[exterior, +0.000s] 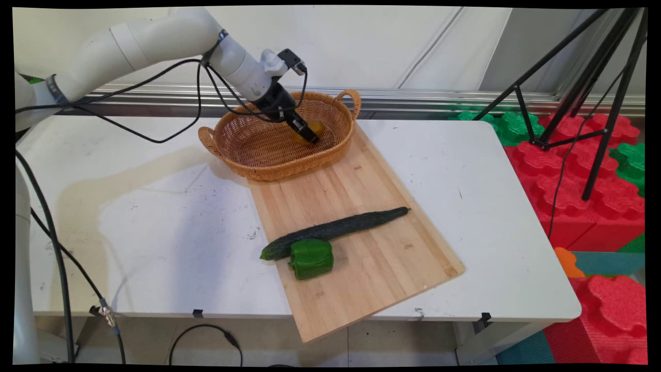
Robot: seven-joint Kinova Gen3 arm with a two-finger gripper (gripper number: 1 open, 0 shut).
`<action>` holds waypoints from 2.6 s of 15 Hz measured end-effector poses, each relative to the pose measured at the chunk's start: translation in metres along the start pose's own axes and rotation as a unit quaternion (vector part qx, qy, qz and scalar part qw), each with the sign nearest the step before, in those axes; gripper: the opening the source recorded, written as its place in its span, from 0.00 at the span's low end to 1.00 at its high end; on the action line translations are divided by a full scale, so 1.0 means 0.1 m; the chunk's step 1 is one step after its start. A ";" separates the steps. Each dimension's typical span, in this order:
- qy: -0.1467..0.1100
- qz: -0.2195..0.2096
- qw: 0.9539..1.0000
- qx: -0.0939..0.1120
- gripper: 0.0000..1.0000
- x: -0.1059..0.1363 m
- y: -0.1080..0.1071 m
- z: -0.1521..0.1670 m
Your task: Place the picked object on the cutting board
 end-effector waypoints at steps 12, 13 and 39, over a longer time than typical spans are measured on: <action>0.058 0.051 0.997 -0.021 0.00 -0.04 0.19 -1.06; 0.062 0.058 0.996 -0.026 0.00 -0.04 0.23 -1.15; 0.027 0.208 0.964 -0.165 0.00 0.09 2.15 -0.87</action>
